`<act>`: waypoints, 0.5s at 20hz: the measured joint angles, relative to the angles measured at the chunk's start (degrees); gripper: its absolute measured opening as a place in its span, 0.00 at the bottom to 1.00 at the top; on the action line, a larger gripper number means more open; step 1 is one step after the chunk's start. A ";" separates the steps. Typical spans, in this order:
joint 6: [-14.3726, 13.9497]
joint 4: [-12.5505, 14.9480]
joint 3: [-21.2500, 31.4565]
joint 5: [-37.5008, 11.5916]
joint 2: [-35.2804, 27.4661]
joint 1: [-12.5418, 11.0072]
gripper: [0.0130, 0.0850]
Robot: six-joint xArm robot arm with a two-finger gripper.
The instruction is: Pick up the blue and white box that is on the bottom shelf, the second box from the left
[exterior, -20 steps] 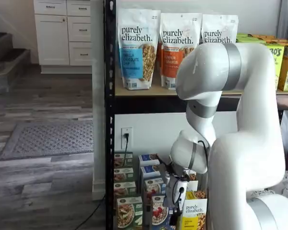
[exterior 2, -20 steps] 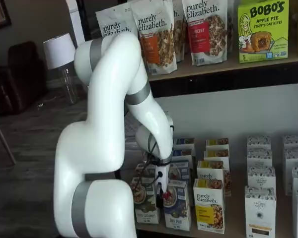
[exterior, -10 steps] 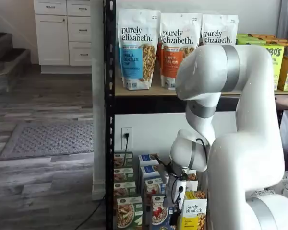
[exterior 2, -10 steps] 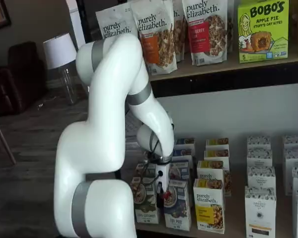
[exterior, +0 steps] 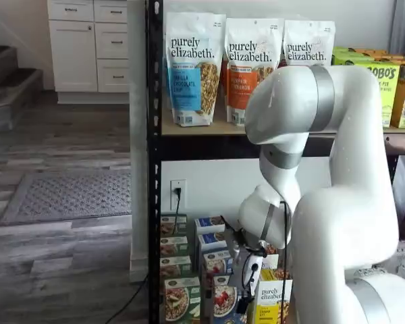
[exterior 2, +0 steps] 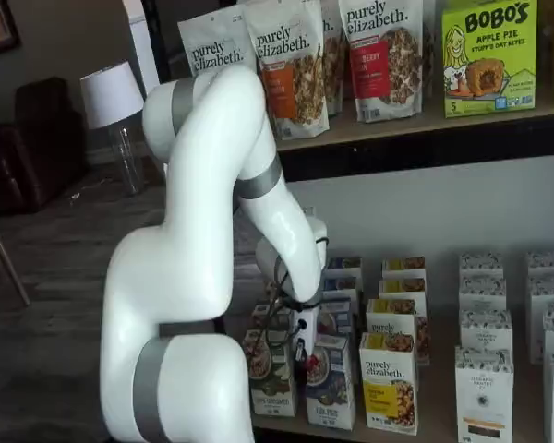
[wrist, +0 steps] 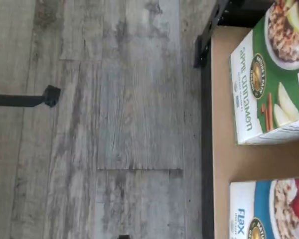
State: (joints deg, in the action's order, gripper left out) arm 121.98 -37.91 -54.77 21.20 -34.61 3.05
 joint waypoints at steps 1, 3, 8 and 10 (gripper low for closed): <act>0.71 -0.76 -0.17 -0.06 -0.07 -0.01 1.00; 2.20 -2.45 -0.52 -0.21 -0.20 -0.04 1.00; 6.28 -7.03 -2.07 -0.40 -0.90 -0.12 1.00; 7.15 -8.01 -2.80 -0.33 -1.32 -0.18 1.00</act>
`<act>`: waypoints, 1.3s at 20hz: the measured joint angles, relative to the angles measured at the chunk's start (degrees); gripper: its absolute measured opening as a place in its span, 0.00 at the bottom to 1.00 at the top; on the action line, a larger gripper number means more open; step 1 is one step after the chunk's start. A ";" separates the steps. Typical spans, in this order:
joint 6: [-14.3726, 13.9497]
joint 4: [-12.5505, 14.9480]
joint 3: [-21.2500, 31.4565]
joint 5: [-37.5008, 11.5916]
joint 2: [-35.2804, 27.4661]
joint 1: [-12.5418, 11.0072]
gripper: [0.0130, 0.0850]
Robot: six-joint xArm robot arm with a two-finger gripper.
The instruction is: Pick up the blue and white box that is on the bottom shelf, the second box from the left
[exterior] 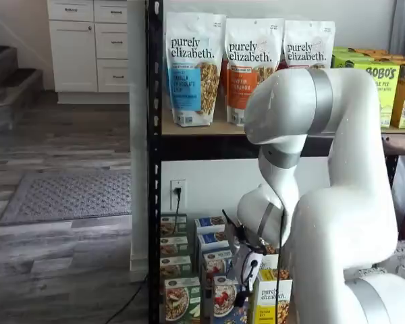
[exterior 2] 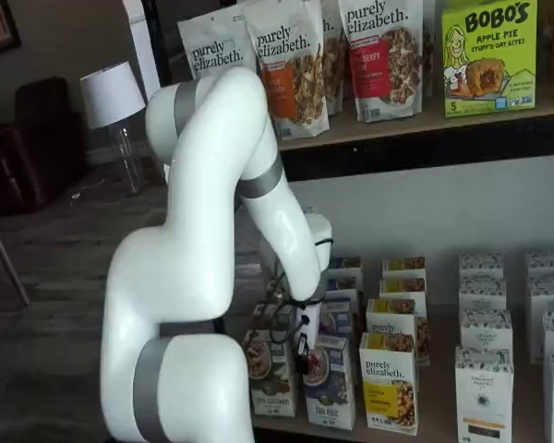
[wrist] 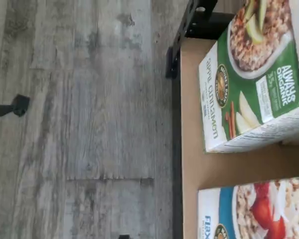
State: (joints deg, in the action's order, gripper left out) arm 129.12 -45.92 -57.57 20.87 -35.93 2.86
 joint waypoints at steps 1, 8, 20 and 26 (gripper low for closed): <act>0.46 -0.54 -0.31 -0.03 -0.21 0.00 1.00; 4.68 -5.50 -3.35 -0.68 -2.33 0.06 1.00; 2.19 -2.52 -9.19 0.16 -6.68 -0.64 1.00; 0.96 -1.07 -12.29 -0.38 -9.12 -0.84 1.00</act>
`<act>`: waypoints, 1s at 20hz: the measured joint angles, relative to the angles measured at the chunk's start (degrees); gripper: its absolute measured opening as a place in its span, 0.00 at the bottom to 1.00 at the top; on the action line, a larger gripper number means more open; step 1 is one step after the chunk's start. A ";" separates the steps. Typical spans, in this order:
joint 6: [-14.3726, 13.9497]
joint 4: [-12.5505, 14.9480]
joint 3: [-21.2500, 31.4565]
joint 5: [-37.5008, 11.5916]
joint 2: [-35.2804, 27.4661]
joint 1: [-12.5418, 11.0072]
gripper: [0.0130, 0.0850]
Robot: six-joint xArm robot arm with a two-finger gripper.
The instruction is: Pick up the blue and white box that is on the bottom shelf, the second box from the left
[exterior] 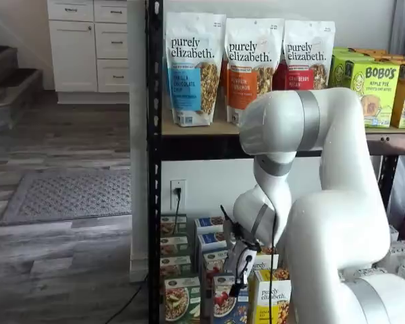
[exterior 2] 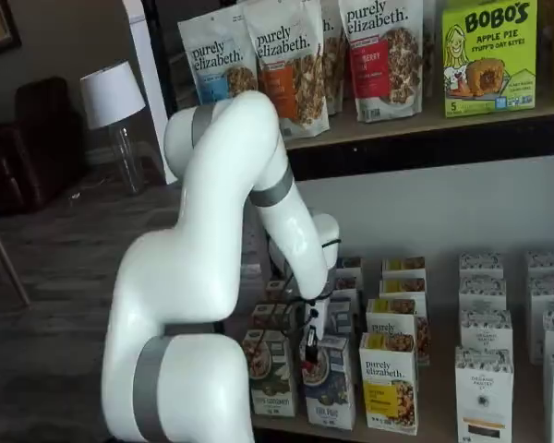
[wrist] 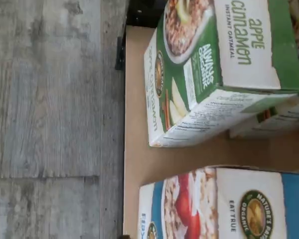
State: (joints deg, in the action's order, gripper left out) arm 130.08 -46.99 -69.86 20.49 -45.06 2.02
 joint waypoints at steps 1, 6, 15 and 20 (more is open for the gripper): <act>-0.43 0.51 -0.61 0.03 -0.45 -0.07 1.00; -3.50 4.19 -3.06 0.42 -2.28 -0.52 1.00; -12.36 15.04 -7.89 2.44 -6.27 -1.59 1.00; -15.16 18.31 -9.38 3.11 -7.78 -1.71 1.00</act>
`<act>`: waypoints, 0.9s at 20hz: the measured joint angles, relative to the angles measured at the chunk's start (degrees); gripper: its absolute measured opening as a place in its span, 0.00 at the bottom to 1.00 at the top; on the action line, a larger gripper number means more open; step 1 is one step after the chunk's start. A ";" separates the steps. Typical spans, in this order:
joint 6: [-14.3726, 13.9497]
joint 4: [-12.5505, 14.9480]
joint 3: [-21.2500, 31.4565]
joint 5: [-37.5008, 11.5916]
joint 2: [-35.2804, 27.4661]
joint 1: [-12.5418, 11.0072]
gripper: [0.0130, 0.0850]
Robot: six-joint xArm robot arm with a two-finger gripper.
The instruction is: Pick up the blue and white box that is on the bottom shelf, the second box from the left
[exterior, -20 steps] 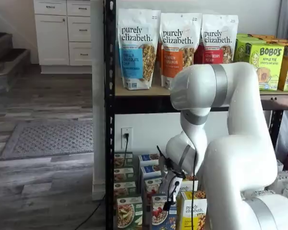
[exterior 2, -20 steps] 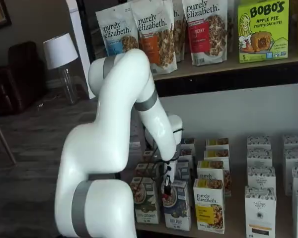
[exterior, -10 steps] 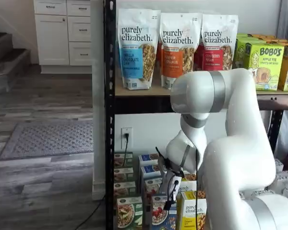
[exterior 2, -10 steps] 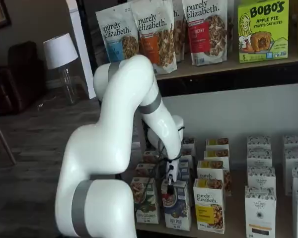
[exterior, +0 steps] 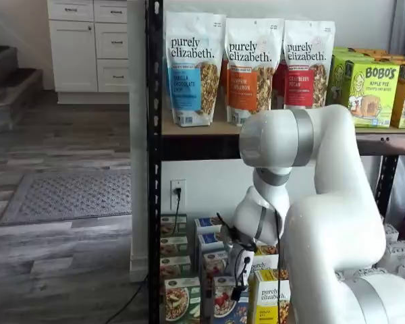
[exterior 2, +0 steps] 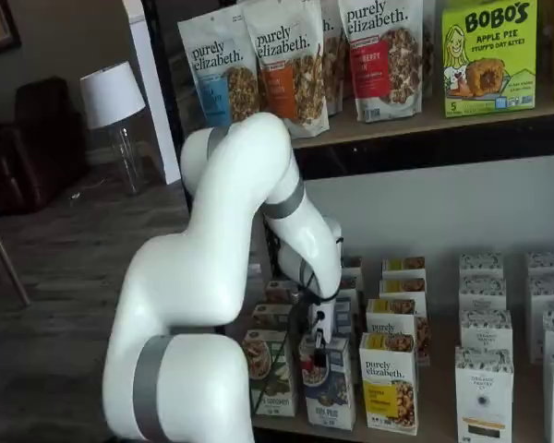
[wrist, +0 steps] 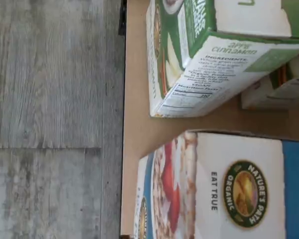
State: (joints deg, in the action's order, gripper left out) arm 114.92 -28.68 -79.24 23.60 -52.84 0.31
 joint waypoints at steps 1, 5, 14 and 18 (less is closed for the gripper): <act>-0.63 0.78 -0.21 0.41 -0.14 -0.09 1.00; -2.55 3.18 -0.54 1.10 -0.56 -0.29 1.00; -0.30 0.55 -0.95 1.69 -0.98 -0.26 0.89; -0.75 1.00 -1.14 2.17 -1.07 -0.22 0.78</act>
State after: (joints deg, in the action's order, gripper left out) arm 114.17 -27.68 -80.37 25.77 -53.90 0.09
